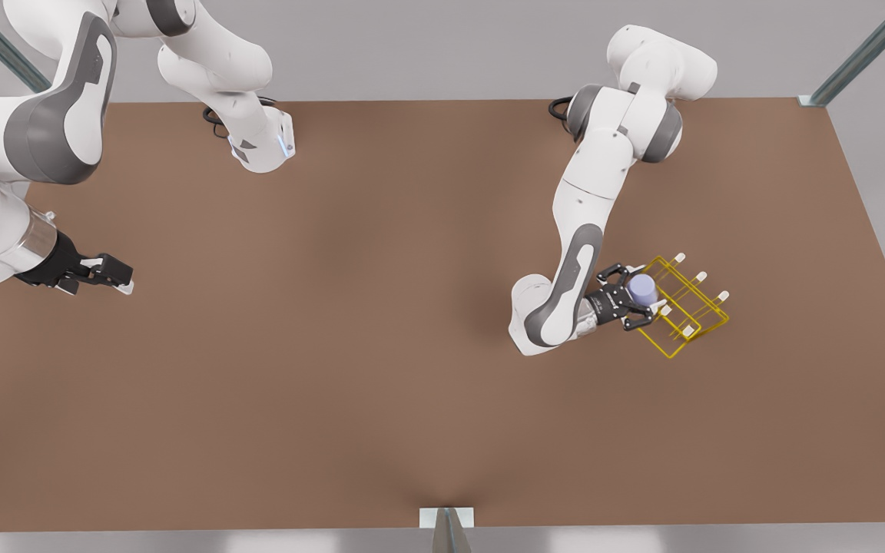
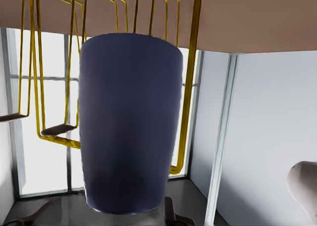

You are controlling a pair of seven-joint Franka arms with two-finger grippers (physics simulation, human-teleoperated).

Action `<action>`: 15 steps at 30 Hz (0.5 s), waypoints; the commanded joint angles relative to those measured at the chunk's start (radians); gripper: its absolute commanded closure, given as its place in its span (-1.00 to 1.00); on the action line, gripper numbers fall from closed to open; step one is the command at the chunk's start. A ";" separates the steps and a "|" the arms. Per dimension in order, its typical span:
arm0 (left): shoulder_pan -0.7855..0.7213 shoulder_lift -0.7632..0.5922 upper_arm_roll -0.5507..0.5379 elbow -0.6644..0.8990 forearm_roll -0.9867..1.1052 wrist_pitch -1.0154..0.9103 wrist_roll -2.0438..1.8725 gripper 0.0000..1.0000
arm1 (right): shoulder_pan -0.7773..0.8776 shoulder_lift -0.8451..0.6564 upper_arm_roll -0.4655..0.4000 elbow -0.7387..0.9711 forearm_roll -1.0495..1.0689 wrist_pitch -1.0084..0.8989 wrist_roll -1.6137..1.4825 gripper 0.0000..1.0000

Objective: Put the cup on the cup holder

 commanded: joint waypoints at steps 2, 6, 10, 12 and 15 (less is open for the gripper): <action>0.000 -0.021 0.001 0.002 -0.001 -0.011 -0.066 -1.00 | 0.000 -0.001 0.000 0.000 0.001 0.000 0.000 -1.00; 0.066 -0.159 0.056 0.311 -0.464 0.199 -0.102 -1.00 | 0.000 -0.001 0.000 0.000 0.001 0.000 0.000 -1.00; 0.236 -0.447 0.129 0.309 -1.019 0.632 -0.657 -1.00 | 0.000 -0.001 0.000 0.000 0.001 0.000 0.000 -1.00; 0.412 -0.660 -0.062 0.148 -0.934 0.715 -0.742 -1.00 | 0.000 -0.001 0.000 0.000 0.001 0.000 0.000 -1.00; 0.509 -0.762 -0.158 0.071 -0.870 0.752 -0.750 -1.00 | 0.000 -0.001 0.000 0.000 0.001 0.000 0.000 -1.00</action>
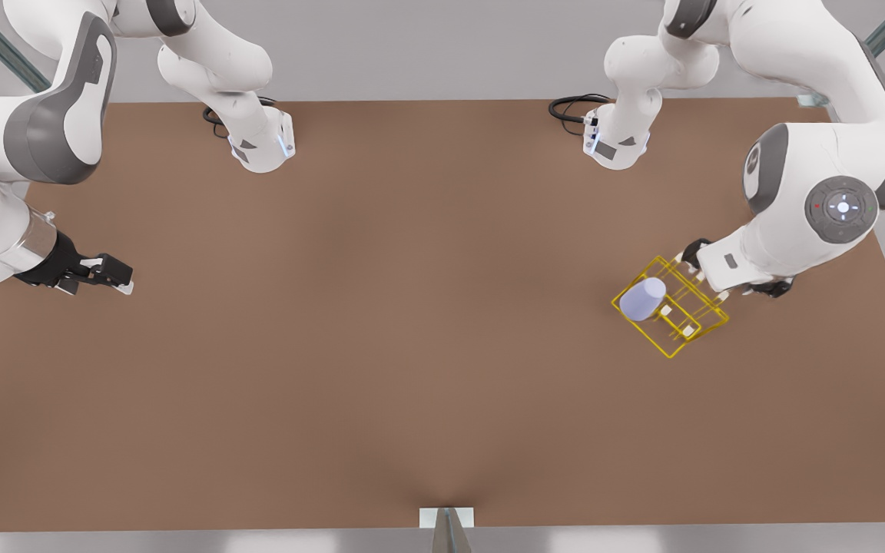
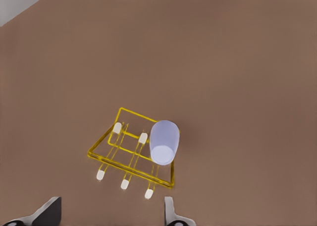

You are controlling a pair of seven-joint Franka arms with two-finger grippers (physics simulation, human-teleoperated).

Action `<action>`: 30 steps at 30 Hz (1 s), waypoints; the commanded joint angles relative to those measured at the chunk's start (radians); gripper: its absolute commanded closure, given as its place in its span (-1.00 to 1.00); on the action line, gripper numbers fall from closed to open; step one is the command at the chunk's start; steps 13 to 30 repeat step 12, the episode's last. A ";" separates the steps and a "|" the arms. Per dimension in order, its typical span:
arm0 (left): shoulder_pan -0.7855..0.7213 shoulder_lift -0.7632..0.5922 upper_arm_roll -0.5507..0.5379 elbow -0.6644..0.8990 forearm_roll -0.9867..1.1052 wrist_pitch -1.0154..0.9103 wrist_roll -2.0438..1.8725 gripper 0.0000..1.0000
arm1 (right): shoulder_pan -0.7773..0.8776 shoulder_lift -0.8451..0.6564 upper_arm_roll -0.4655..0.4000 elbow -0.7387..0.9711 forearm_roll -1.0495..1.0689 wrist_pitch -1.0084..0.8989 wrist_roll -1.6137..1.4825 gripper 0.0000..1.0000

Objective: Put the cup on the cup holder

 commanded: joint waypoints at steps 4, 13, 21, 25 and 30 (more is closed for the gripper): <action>0.031 -0.033 -0.041 -0.038 -0.026 0.218 -0.590 -1.00 | 0.000 -0.001 0.000 0.000 0.001 0.000 0.000 -1.00; 0.048 -0.030 -0.041 -0.040 -0.037 0.240 -0.692 -1.00 | 0.000 -0.001 0.000 0.000 0.001 0.000 0.000 -1.00; 0.048 -0.030 -0.041 -0.040 -0.037 0.240 -0.692 -1.00 | 0.000 -0.001 0.000 0.000 0.001 0.000 0.000 -1.00; 0.048 -0.030 -0.041 -0.040 -0.037 0.240 -0.692 -1.00 | 0.000 -0.001 0.000 0.000 0.001 0.000 0.000 -1.00; 0.048 -0.030 -0.041 -0.040 -0.037 0.240 -0.692 -1.00 | 0.000 -0.001 0.000 0.000 0.001 0.000 0.000 -1.00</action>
